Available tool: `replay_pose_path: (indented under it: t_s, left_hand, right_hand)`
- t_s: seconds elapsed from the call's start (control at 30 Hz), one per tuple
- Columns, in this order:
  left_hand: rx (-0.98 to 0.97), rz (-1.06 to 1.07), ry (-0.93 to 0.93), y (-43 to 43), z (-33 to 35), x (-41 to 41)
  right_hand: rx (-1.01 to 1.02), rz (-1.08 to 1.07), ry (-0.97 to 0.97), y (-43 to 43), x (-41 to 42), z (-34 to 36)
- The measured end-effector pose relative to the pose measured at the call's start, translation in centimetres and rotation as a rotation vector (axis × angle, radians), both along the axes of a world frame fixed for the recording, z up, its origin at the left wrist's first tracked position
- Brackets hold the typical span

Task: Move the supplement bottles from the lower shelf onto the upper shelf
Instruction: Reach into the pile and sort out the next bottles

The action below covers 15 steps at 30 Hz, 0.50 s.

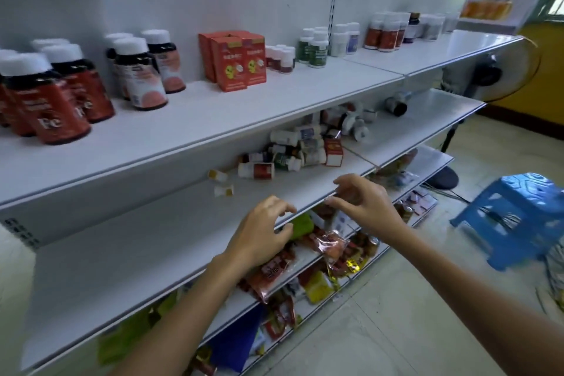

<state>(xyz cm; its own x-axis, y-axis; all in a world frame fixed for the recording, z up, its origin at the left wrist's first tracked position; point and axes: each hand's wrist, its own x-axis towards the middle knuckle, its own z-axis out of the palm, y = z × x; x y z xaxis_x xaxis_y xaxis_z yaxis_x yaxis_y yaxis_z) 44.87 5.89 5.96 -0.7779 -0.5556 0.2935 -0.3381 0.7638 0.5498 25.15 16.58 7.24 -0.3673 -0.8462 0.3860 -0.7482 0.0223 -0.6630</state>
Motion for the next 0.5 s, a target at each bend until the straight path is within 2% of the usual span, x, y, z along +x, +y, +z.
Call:
replay_pose_path:
  t_s: [0.5]
  left_hand:
    - [0.086,0.198,-0.145,-10.8,-5.9,-8.1]
  right_hand:
    - [0.175,-0.020,-0.127,-11.1,-8.7,-7.7]
